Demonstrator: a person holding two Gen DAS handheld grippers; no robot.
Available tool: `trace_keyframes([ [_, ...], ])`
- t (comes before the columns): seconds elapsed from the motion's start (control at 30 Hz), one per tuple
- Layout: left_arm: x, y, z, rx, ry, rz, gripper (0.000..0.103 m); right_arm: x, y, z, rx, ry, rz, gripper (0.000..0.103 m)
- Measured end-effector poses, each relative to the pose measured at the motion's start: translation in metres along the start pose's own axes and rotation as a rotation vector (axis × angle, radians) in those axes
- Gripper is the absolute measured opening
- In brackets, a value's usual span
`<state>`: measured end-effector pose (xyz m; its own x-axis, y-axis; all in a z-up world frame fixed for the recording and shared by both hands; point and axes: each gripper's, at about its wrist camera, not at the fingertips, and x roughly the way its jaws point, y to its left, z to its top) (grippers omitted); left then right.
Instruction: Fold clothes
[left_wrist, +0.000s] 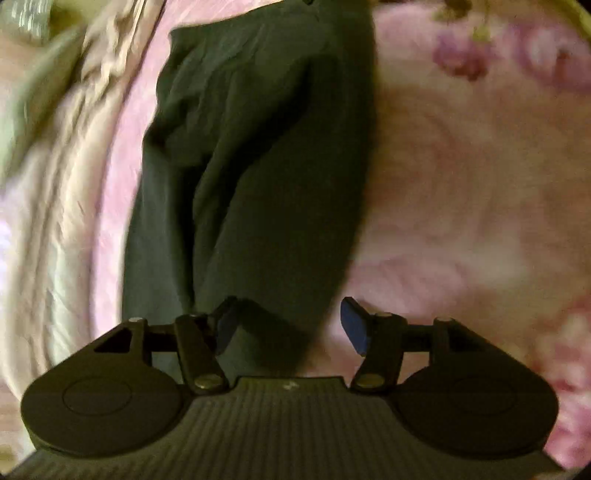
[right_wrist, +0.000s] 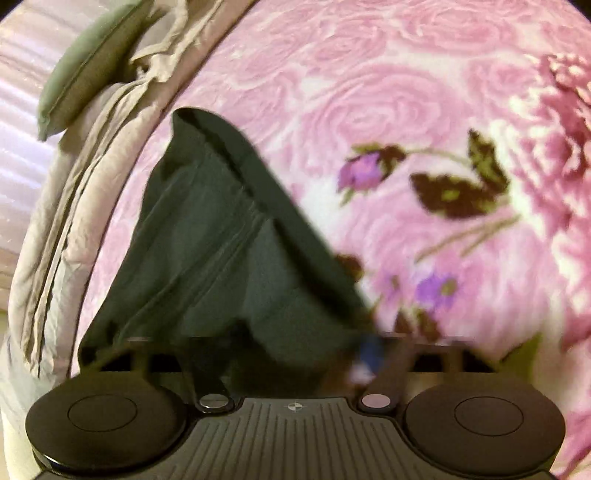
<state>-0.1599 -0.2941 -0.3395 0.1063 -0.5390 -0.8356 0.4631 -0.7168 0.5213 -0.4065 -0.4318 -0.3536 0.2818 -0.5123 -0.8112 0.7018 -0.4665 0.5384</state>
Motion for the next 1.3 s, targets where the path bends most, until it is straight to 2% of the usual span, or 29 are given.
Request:
trace_keyframes([
  [0.03,0.007,0.001,0.004,-0.009,0.008,0.006,0.048,0.001,-0.002,0.006,0.009,0.005,0.006,0.020],
  [0.07,0.011,0.004,0.007,-0.027,0.022,-0.003,0.030,-0.001,-0.004,0.014,0.002,0.026,0.004,0.014],
  [0.13,0.007,0.011,0.016,-0.053,0.046,-0.034,0.012,-0.014,0.001,0.029,-0.084,0.047,0.001,0.011],
  [0.2,-0.011,0.019,0.029,-0.064,0.028,-0.085,0.010,-0.032,0.006,0.044,-0.157,0.057,0.001,0.009],
  [0.27,-0.038,0.023,0.047,-0.084,-0.010,-0.175,0.008,-0.057,0.007,0.061,-0.226,0.053,-0.024,0.008],
  [0.37,-0.088,0.015,0.084,-0.090,-0.083,-0.375,0.008,-0.093,0.005,0.085,-0.328,0.043,-0.075,0.008],
  [0.43,-0.106,0.001,0.112,-0.137,-0.108,-0.478,0.008,-0.111,-0.003,0.094,-0.379,0.037,-0.134,0.008],
  [0.5,-0.110,-0.016,0.133,-0.191,-0.112,-0.540,0.009,-0.124,-0.015,0.099,-0.418,0.035,-0.200,0.009],
  [0.57,-0.102,-0.033,0.147,-0.243,-0.075,-0.593,0.012,-0.123,-0.035,0.102,-0.393,0.046,-0.250,0.009],
  [0.63,-0.095,-0.044,0.155,-0.295,-0.039,-0.640,0.016,-0.114,-0.055,0.102,-0.331,0.094,-0.252,0.009],
  [0.67,-0.094,-0.044,0.154,-0.319,-0.033,-0.654,0.016,-0.110,-0.059,0.100,-0.325,0.111,-0.254,0.014],
  [0.7,-0.093,-0.038,0.153,-0.345,-0.030,-0.663,0.016,-0.107,-0.063,0.098,-0.321,0.127,-0.258,0.031],
  [0.73,-0.093,-0.029,0.151,-0.372,-0.029,-0.667,0.019,-0.106,-0.061,0.096,-0.341,0.122,-0.277,0.043],
  [0.77,-0.091,-0.018,0.150,-0.401,-0.029,-0.666,0.027,-0.108,-0.059,0.094,-0.357,0.103,-0.295,0.066],
  [0.8,-0.087,-0.005,0.150,-0.430,-0.030,-0.662,0.031,-0.110,-0.057,0.093,-0.372,0.086,-0.311,0.072],
  [0.83,-0.083,0.011,0.149,-0.458,-0.032,-0.646,0.035,-0.112,-0.057,0.094,-0.372,0.077,-0.302,0.072],
  [0.97,-0.049,0.075,0.165,-0.499,-0.046,-0.530,0.039,-0.117,-0.053,0.099,-0.381,0.031,-0.281,0.072],
  [1.0,-0.036,0.092,0.176,-0.499,-0.062,-0.501,0.039,-0.118,-0.051,0.102,-0.386,0.017,-0.277,0.072],
  [1.1,0.010,0.140,0.219,-0.493,-0.117,-0.435,0.042,-0.111,-0.044,0.108,-0.451,0.013,-0.170,0.072],
  [1.17,0.040,0.163,0.249,-0.478,-0.145,-0.408,0.043,-0.095,-0.039,0.112,-0.507,0.060,-0.100,0.072],
  [1.2,0.058,0.173,0.268,-0.454,-0.160,-0.391,0.046,-0.086,-0.036,0.114,-0.544,0.078,-0.073,0.072],
  [1.27,0.090,0.186,0.296,-0.440,-0.175,-0.387,0.060,-0.062,-0.028,0.116,-0.633,0.114,-0.025,0.072],
  [1.3,0.106,0.190,0.308,-0.432,-0.174,-0.387,0.062,-0.049,-0.023,0.118,-0.677,0.128,-0.006,0.072],
])
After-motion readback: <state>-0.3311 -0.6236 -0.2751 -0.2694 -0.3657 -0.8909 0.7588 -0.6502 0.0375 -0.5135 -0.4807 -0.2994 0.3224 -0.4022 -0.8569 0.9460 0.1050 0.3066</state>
